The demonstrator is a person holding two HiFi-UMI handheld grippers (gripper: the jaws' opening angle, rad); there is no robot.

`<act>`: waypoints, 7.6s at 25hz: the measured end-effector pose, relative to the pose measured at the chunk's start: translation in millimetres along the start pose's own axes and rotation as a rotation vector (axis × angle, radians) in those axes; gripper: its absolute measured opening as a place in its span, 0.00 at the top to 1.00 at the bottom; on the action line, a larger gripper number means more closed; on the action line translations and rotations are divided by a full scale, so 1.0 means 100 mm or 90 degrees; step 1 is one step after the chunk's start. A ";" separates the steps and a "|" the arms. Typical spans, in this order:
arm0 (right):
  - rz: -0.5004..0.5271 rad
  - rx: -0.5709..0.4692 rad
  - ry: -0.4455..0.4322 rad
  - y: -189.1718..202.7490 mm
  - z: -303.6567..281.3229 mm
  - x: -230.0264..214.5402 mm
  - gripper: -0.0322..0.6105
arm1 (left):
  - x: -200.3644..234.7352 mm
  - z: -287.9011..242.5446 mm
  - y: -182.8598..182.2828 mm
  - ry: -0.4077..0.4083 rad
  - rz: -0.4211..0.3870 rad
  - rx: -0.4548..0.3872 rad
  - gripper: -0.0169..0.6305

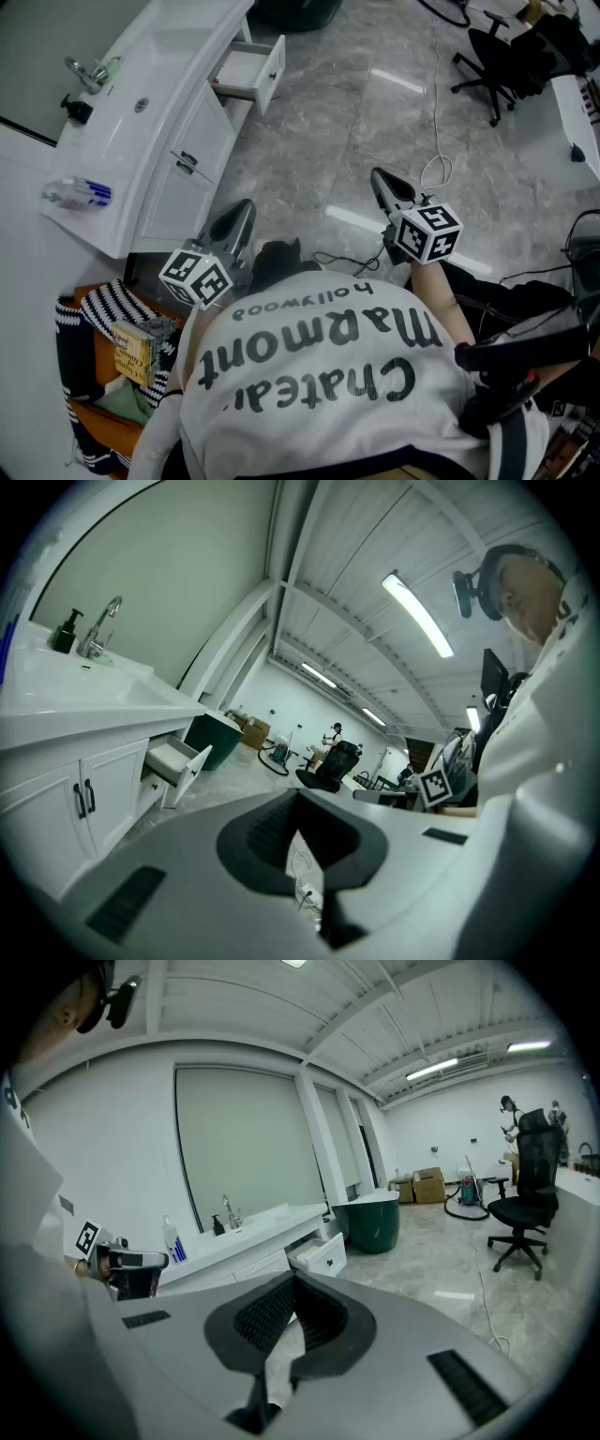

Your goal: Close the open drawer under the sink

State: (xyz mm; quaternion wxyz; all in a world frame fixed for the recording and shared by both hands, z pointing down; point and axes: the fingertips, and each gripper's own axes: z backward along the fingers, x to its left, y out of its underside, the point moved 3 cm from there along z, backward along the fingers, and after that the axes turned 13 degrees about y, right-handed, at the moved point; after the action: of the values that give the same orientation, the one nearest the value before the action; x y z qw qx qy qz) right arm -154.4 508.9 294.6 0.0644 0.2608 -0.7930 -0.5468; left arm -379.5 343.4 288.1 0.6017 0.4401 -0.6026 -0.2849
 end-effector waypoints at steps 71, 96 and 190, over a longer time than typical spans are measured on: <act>-0.299 -0.012 0.183 -1.22 -2.85 -0.90 0.93 | 3.23 -1.81 -1.79 0.088 -0.003 0.085 0.96; -0.282 0.043 0.118 -1.14 -3.17 -0.62 0.93 | 3.33 -1.72 -1.67 0.054 0.018 0.080 0.96; 0.533 0.512 -0.446 0.88 -7.18 0.23 0.78 | 3.82 -1.85 -0.75 -0.554 0.274 0.044 0.96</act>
State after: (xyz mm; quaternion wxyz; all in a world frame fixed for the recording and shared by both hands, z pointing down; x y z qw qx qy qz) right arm 74.1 -77.9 652.3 -0.0923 -0.2570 -0.9430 -0.1904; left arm -142.9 10.6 425.0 0.3241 0.1654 -0.8846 -0.2917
